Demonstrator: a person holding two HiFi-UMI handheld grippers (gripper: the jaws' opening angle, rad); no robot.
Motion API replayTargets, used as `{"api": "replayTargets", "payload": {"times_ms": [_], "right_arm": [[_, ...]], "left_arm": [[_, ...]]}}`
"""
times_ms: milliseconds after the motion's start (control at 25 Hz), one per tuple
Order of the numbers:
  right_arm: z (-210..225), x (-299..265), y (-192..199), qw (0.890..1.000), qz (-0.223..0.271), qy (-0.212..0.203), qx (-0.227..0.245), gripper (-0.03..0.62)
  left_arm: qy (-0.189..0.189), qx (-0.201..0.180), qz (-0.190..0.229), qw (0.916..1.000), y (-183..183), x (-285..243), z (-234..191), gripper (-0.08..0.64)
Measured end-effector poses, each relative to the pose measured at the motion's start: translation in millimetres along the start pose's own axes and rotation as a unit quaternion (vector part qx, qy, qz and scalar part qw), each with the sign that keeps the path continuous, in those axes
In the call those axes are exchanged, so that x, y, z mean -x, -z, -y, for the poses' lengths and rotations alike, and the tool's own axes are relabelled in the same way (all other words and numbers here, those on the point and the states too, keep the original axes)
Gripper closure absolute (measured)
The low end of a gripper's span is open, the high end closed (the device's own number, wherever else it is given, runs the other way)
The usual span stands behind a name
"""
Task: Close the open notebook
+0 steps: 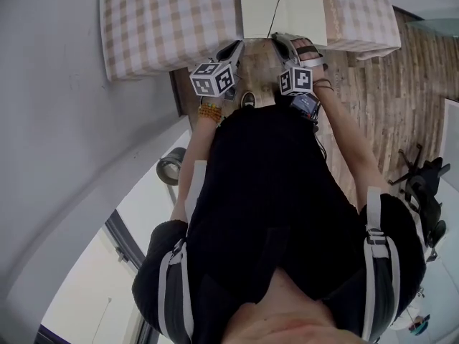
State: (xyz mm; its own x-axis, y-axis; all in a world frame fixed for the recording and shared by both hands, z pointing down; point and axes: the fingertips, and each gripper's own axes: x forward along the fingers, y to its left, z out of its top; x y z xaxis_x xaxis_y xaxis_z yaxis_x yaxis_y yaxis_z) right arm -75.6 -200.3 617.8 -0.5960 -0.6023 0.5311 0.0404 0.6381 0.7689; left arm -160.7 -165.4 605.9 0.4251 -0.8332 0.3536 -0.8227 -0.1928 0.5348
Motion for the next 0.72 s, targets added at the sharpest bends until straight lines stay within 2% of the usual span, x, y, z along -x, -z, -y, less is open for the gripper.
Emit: {"api": "replayTargets", "payload": {"times_ms": [160, 320, 480, 640, 720], "right_arm": [[-0.5, 2.9, 6.7, 1.0, 0.0, -0.003, 0.005, 0.563], [0.8, 5.1, 4.0, 1.0, 0.003, 0.0, 0.005, 0.563], [1.5, 7.2, 1.9, 1.0, 0.005, -0.003, 0.008, 0.563], [0.5, 5.3, 12.1, 1.0, 0.005, -0.004, 0.01, 0.563], [0.0, 5.6, 11.1, 1.0, 0.005, -0.003, 0.008, 0.563]], "left_arm": [[0.025, 0.093, -0.007, 0.9953, -0.8, -20.6, -1.4, 0.515], [0.035, 0.148, -0.012, 0.9884, 2.0, -26.0, -6.0, 0.515], [0.071, 0.206, 0.009, 0.9758, -1.2, -17.9, -2.4, 0.515], [0.121, 0.242, 0.019, 0.9624, -0.7, -26.0, 10.8, 0.405], [0.128, 0.238, 0.012, 0.9628, -1.3, -30.6, 14.7, 0.4]]}}
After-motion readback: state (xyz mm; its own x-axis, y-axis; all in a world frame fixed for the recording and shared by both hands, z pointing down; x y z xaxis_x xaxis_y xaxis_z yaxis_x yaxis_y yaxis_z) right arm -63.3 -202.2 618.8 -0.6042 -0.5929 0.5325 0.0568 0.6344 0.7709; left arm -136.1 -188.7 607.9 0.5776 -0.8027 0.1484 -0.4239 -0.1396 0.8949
